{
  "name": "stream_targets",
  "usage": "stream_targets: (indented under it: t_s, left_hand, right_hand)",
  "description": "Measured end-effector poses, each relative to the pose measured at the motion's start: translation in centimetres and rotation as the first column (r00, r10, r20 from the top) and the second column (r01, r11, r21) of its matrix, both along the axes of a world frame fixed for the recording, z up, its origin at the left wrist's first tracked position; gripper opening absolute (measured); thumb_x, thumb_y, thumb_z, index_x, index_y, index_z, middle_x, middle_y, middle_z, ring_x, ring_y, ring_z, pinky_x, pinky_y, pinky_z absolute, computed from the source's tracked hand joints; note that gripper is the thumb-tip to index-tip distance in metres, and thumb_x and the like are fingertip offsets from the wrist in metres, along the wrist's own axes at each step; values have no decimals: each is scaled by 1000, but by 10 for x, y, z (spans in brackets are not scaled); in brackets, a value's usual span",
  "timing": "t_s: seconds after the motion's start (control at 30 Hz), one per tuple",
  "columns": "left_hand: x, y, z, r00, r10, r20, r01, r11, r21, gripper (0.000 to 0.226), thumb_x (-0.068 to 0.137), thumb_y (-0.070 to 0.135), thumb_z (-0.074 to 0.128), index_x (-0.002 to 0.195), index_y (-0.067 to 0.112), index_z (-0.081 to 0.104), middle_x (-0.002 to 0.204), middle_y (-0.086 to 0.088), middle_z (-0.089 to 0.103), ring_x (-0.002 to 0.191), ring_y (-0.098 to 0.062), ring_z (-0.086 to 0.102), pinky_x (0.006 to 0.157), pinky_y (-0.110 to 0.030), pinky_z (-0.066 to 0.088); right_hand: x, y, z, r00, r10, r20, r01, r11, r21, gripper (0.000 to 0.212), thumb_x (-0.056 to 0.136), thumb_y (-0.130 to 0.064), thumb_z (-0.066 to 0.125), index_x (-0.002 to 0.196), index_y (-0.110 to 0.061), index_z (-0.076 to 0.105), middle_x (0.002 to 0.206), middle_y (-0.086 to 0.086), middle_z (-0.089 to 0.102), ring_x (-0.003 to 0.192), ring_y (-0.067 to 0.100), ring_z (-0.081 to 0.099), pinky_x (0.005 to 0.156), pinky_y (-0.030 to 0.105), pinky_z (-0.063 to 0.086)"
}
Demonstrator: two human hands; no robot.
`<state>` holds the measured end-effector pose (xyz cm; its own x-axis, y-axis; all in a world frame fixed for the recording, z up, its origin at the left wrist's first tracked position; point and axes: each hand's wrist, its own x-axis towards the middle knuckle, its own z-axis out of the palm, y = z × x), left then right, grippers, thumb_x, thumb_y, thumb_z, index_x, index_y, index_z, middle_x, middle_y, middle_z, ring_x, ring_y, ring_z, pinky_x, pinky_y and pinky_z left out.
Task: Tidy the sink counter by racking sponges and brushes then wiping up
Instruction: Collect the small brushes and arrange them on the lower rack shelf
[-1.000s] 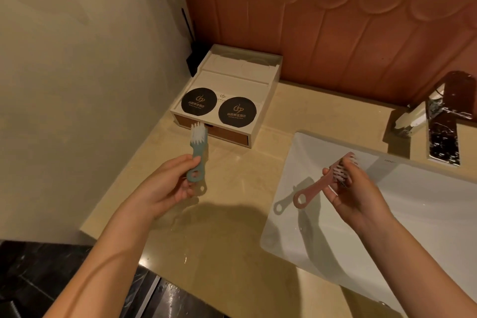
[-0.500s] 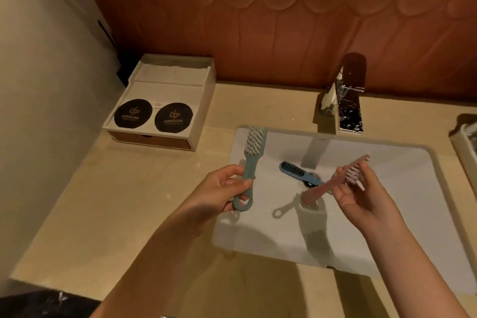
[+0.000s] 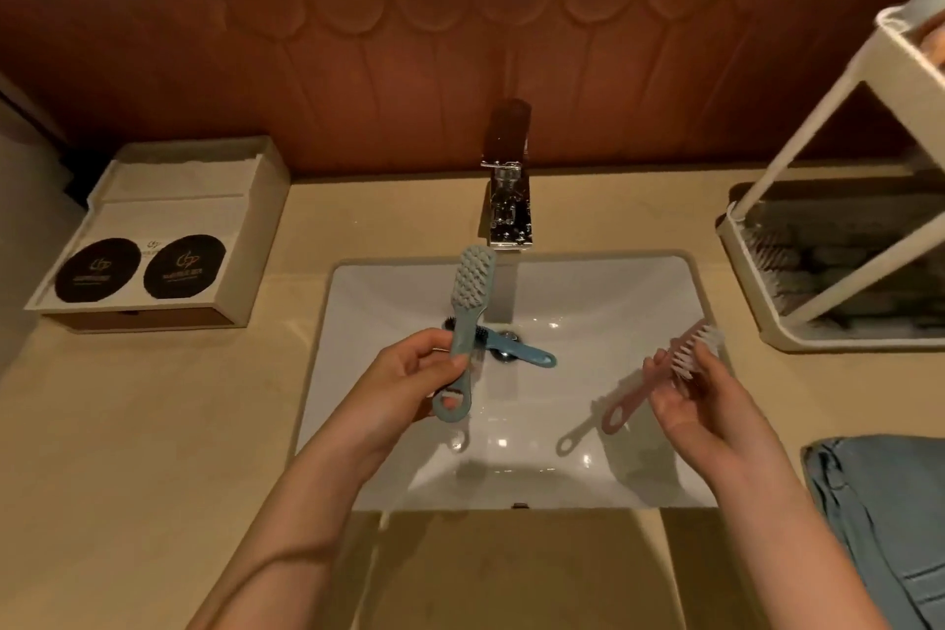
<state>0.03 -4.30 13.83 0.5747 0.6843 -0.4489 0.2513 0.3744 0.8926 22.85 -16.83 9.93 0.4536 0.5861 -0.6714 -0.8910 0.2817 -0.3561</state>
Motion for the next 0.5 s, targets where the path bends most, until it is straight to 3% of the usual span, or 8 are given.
stream_targets:
  t_s: [0.07, 0.13, 0.17, 0.2, 0.3, 0.33, 0.4, 0.5]
  left_hand:
    - [13, -8, 1, 1000, -7, -5, 7, 1000, 4, 12, 92, 12, 52, 89, 18, 62, 64, 14, 63, 58, 0, 57, 57, -14, 45]
    - [36, -22, -1, 1000, -27, -9, 26, 1000, -12, 11, 92, 13, 52, 88, 18, 62, 64, 12, 61, 58, 0, 56, 58, -15, 43]
    - [47, -28, -2, 999, -31, -8, 31, 999, -25, 11, 92, 12, 52, 88, 17, 62, 64, 12, 60, 58, -1, 55, 59, -16, 43]
    - [57, -34, -3, 999, -34, -2, 33, 999, -42, 11, 92, 12, 52, 88, 17, 62, 63, 11, 59, 57, -1, 54, 58, -16, 42]
    - [90, -50, -6, 999, -27, 23, 29, 996, -86, 10, 91, 12, 52, 92, 14, 61, 61, 12, 58, 56, 0, 53, 56, -14, 44]
    - [107, -57, -8, 999, -35, 39, 39, 994, -99, 10, 91, 12, 52, 93, 14, 62, 62, 12, 59, 56, 0, 54, 56, -13, 44]
    - [130, -67, -9, 997, -44, 69, 52, 992, -113, 10, 90, 12, 52, 93, 13, 62, 65, 10, 60, 58, -1, 54, 55, -13, 45]
    - [162, -80, -10, 995, -32, 98, 46, 989, -139, 11, 90, 11, 53, 88, 15, 63, 67, 6, 61, 60, -3, 56, 56, -14, 46]
  right_hand:
    - [17, -10, -2, 999, 7, 34, -6, 1000, -23, 85, 11, -11, 94, 91, -11, 63, 69, 3, 70, 70, 12, 67, 68, 28, 59]
    - [39, -27, 0, 994, 69, 83, -64, 996, -57, 39, 56, -17, 83, 89, -15, 62, 70, -2, 65, 66, 6, 62, 62, 19, 57]
    - [49, -34, 2, 992, 82, 96, -75, 994, -74, 18, 72, -22, 71, 86, -17, 60, 66, -4, 63, 57, 3, 59, 53, 16, 54]
    - [59, -41, 1, 988, 101, 120, -91, 992, -85, 13, 76, -27, 65, 84, -18, 60, 62, -6, 61, 52, 2, 56, 48, 15, 50]
    - [89, -62, 2, 976, 129, 175, -109, 987, -120, 28, 61, -32, 76, 83, -17, 67, 72, -2, 64, 68, 7, 59, 72, 19, 50]
    - [104, -74, 2, 970, 136, 200, -109, 984, -144, 24, 66, -32, 73, 83, -17, 67, 74, -1, 62, 70, 8, 58, 76, 20, 48]
    - [126, -86, 4, 961, 153, 232, -107, 974, -197, 14, 84, -30, 59, 84, -16, 63, 69, -2, 57, 60, 5, 54, 60, 15, 49]
    - [162, -96, 4, 948, 137, 287, -61, 964, -258, 17, 92, -27, 52, 84, -14, 61, 60, -4, 54, 44, 1, 49, 40, 13, 43]
